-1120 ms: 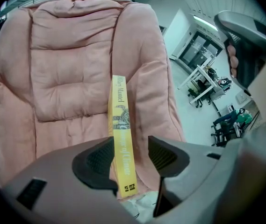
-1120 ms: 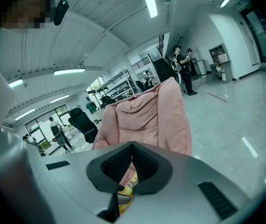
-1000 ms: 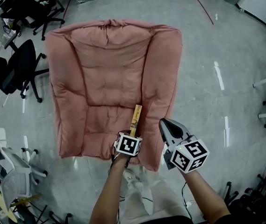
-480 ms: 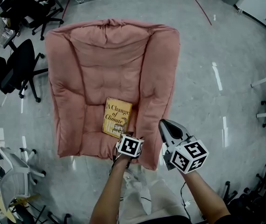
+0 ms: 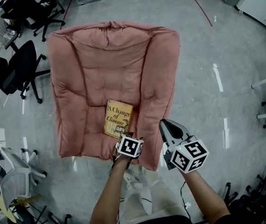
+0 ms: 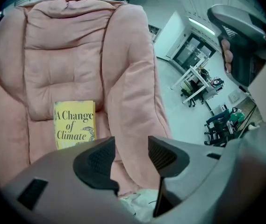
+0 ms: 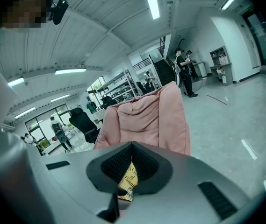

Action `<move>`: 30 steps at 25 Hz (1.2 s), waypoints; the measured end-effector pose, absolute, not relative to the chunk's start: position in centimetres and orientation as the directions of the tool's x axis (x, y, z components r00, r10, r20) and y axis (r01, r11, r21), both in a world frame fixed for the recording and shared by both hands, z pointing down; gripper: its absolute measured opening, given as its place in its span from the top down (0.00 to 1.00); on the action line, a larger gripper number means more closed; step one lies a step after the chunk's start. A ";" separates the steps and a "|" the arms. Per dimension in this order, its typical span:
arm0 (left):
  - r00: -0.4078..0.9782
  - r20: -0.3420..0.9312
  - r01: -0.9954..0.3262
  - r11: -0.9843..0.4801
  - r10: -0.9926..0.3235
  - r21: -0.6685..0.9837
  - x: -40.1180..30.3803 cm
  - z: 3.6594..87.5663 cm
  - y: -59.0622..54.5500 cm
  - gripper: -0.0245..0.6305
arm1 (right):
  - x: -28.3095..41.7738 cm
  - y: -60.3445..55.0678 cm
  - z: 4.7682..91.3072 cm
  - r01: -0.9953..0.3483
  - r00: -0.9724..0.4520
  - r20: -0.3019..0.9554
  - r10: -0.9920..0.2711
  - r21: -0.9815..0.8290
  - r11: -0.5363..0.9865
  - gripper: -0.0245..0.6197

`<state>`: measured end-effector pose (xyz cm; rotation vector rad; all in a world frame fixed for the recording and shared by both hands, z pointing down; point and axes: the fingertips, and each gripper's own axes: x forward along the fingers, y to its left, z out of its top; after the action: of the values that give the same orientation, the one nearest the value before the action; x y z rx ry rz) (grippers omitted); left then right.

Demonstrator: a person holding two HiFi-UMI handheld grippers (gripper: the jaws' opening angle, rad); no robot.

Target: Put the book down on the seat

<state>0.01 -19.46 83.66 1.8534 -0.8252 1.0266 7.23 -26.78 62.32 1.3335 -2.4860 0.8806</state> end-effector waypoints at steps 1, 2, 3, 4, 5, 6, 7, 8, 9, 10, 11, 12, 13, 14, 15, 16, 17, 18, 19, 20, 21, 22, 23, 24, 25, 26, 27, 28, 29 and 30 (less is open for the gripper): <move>0.448 0.882 -0.831 -0.431 -0.145 0.351 0.0 83.4 -19.4 0.63 | 7.3 -26.8 62.1 -0.808 -0.579 0.421 -0.698 -0.412 0.422 0.94; 0.448 0.881 -0.831 -0.432 -0.149 0.350 0.0 83.1 -19.5 0.63 | 7.3 -26.7 61.8 -0.808 -0.579 0.418 -0.700 -0.410 0.423 0.94; 0.449 0.880 -0.831 -0.434 -0.156 0.347 0.0 82.7 -19.6 0.63 | 7.3 -26.7 61.5 -0.808 -0.580 0.416 -0.701 -0.408 0.426 0.94; 0.448 0.878 -0.832 -0.438 -0.168 0.340 -0.1 82.3 -19.7 0.63 | 7.3 -26.7 61.2 -0.807 -0.580 0.413 -0.702 -0.406 0.428 0.94; 0.443 0.878 -0.834 -0.442 -0.183 0.329 -0.2 81.9 -19.9 0.64 | 7.3 -26.6 60.9 -0.807 -0.580 0.410 -0.703 -0.404 0.430 0.94; 0.437 0.877 -0.838 -0.447 -0.202 0.314 -0.4 81.4 -20.2 0.67 | 7.3 -26.5 60.6 -0.807 -0.581 0.408 -0.705 -0.402 0.432 0.94; 0.430 0.875 -0.841 -0.451 -0.220 0.300 -0.6 81.0 -20.4 0.71 | 7.3 -26.4 60.3 -0.807 -0.581 0.406 -0.706 -0.400 0.434 0.94; 0.425 0.874 -0.844 -0.453 -0.236 0.288 -0.8 80.5 -20.5 0.74 | 7.3 -26.3 60.0 -0.807 -0.581 0.403 -0.707 -0.398 0.436 0.94; 0.422 0.872 -0.846 -0.454 -0.248 0.280 -0.9 80.0 -20.6 0.76 | 7.3 -26.2 59.7 -0.807 -0.581 0.401 -0.708 -0.395 0.439 0.94; 0.420 0.870 -0.847 -0.455 -0.257 0.274 -1.0 79.5 -20.7 0.79 | 7.4 -26.1 59.3 -0.807 -0.582 0.399 -0.709 -0.393 0.442 0.94; 0.419 0.868 -0.848 -0.456 -0.267 0.270 -1.0 79.1 -20.8 0.80 | 7.4 -26.0 59.0 -0.806 -0.583 0.396 -0.709 -0.391 0.445 0.94; 0.419 0.865 -0.849 -0.458 -0.275 0.265 -1.0 78.5 -20.8 0.81 | 7.5 -25.9 58.6 -0.805 -0.584 0.393 -0.710 -0.389 0.448 0.94; 0.418 0.863 -0.849 -0.459 -0.285 0.260 -1.1 78.0 -20.8 0.82 | 7.6 -25.8 58.3 -0.805 -0.585 0.391 -0.711 -0.386 0.450 0.94; 0.417 0.859 -0.851 -0.460 -0.296 0.255 -1.2 77.5 -20.7 0.84 | 7.6 -25.6 57.9 -0.805 -0.585 0.389 -0.711 -0.383 0.453 0.94; 0.417 0.855 -0.852 -0.459 -0.307 0.251 -1.4 76.9 -20.7 0.85 | 7.6 -25.5 57.5 -0.805 -0.585 0.386 -0.713 -0.379 0.456 0.94; 0.417 0.852 -0.855 -0.455 -0.317 0.249 -1.7 76.2 -20.5 0.86 | 7.5 -25.3 57.0 -0.805 -0.586 0.383 -0.714 -0.375 0.459 0.94; 0.418 0.847 -0.858 -0.449 -0.327 0.250 -2.0 75.5 -20.4 0.86 | 7.4 -25.1 56.6 -0.805 -0.587 0.380 -0.715 -0.371 0.463 0.94; 0.420 0.842 -0.860 -0.444 -0.338 0.251 -2.2 74.8 -20.2 0.88 | 7.3 -25.0 56.1 -0.804 -0.588 0.375 -0.717 -0.367 0.468 0.94; 0.421 0.837 -0.863 -0.439 -0.350 0.250 -2.5 74.1 -20.0 0.89 | 7.2 -24.8 55.6 -0.804 -0.589 0.371 -0.718 -0.363 0.472 0.94; 0.419 0.832 -0.866 -0.435 -0.364 0.247 -2.9 73.4 -19.8 0.90 | 7.1 -24.6 55.2 -0.803 -0.590 0.367 -0.719 -0.359 0.476 0.94; 0.416 0.827 -0.869 -0.432 -0.377 0.241 -3.2 72.7 -19.5 0.92 | 6.9 -24.4 54.9 -0.802 -0.591 0.362 -0.721 -0.356 0.479 0.94; 0.414 0.822 -0.872 -0.429 -0.391 0.235 -3.4 72.1 -19.3 0.93 | 6.8 -24.2 54.5 -0.802 -0.591 0.358 -0.722 -0.354 0.481 0.94; 0.413 0.816 -0.874 -0.427 -0.404 0.231 -3.6 71.5 -19.1 0.94 | 6.7 -24.0 54.1 -0.802 -0.592 0.353 -0.724 -0.352 0.483 0.94; 0.414 0.810 -0.875 -0.426 -0.415 0.229 -3.7 70.9 -19.0 0.95 | 6.5 -23.9 53.6 -0.801 -0.592 0.348 -0.727 -0.350 0.486 0.94; 0.416 0.803 -0.876 -0.425 -0.426 0.227 -3.8 70.2 -18.9 0.95 | 6.4 -23.7 53.1 -0.800 -0.594 0.342 -0.728 -0.347 0.489 0.94; 0.417 0.796 -0.877 -0.425 -0.439 0.226 -3.8 69.4 -18.8 0.95 | 6.2 -23.6 52.5 -0.798 -0.596 0.335 -0.730 -0.345 0.494 0.94; 0.420 0.787 -0.877 -0.424 -0.451 0.225 -3.9 68.5 -18.7 0.95 | 6.1 -23.4 52.0 -0.796 -0.599 0.328 -0.731 -0.341 0.499 0.94; 0.425 0.779 -0.877 -0.424 -0.462 0.227 -4.0 67.7 -18.6 0.95 | 5.9 -23.3 51.4 -0.794 -0.602 0.320 -0.732 -0.337 0.505 0.94; 0.432 0.768 -0.876 -0.424 -0.472 0.232 -4.1 66.8 -18.5 0.95 | 5.7 -23.2 50.9 -0.792 -0.604 0.313 -0.733 -0.333 0.511 0.94; 0.441 0.757 -0.874 -0.421 -0.482 0.242 -4.2 65.9 -18.5 0.96 | 5.5 -23.1 50.4 -0.791 -0.606 0.306 -0.734 -0.329 0.516 0.94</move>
<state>-4.21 -18.47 65.92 2.0635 -1.1337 0.8013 5.49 -23.07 50.37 1.3255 -2.6217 0.6695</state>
